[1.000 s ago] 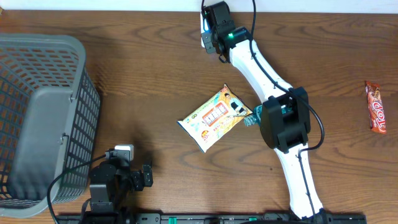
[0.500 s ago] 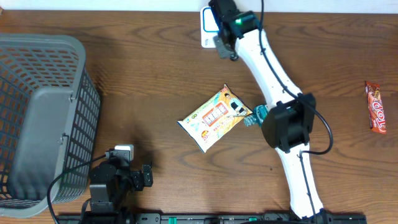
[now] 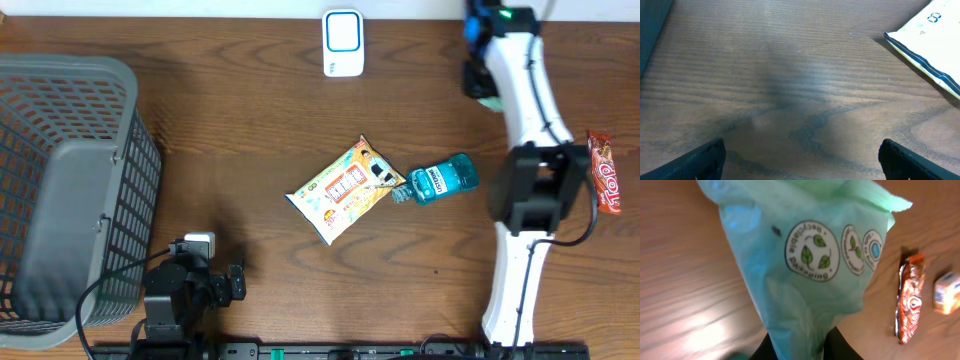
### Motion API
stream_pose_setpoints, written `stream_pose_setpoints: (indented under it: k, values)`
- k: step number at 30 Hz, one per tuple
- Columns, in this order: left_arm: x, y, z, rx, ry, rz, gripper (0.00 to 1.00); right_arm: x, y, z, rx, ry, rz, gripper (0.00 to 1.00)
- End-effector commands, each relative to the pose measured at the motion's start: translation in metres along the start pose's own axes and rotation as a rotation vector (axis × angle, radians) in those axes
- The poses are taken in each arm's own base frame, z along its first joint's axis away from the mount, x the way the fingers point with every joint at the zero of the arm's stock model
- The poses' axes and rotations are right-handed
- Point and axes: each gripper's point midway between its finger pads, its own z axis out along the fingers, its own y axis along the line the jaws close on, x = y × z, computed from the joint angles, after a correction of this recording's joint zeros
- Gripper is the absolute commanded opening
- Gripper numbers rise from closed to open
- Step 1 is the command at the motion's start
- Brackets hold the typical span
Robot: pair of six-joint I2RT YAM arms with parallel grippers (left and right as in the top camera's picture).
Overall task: Scan the item barcode
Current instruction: 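Carry the green packet to the right table edge and release it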
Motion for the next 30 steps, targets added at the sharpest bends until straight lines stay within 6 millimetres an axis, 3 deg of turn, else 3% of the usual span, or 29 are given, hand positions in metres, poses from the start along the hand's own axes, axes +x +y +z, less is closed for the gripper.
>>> stream_pose_setpoints:
  k: [1,6,11,14,15,17,19,25,28,29,30]
  values:
    - [0.005,0.000,0.001,0.001,0.016,0.008,0.98,0.020,-0.032,0.041,0.022,0.079,0.079,0.01]
    - [0.005,0.000,0.001,0.001,0.016,0.008,0.98,0.049,-0.086,0.100,0.050,0.161,0.207,0.01]
    - [0.005,0.000,0.001,0.001,0.016,0.008,0.98,0.070,-0.146,0.124,0.079,0.209,0.323,0.01]
    - [0.005,0.000,0.001,0.001,0.016,0.008,0.98,0.084,-0.174,0.134,0.071,0.235,0.395,0.08]
    - [0.005,0.000,0.001,0.001,0.016,0.008,0.98,0.084,-0.178,0.136,0.024,0.234,0.426,0.24]
    - [0.005,0.000,0.001,0.001,0.016,0.008,0.98,0.076,-0.173,0.130,-0.087,0.210,0.442,0.68]
    - [0.005,0.000,0.001,0.001,0.016,0.008,0.98,0.061,-0.169,0.114,-0.190,0.165,0.463,0.98]
    - [0.005,0.000,0.001,0.001,0.016,0.008,0.98,0.013,-0.188,0.023,-0.247,-0.039,0.537,0.99]
    - [0.005,0.000,0.001,0.001,0.016,0.008,0.98,0.000,-0.197,-0.041,-0.252,-0.166,0.585,0.99]
    - [0.005,0.000,0.001,0.001,0.016,0.008,0.98,-0.002,-0.203,-0.083,-0.257,-0.249,0.617,0.99]
    - [0.005,0.000,0.001,0.001,0.016,0.008,0.98,-0.002,-0.207,-0.104,-0.251,-0.294,0.630,0.99]
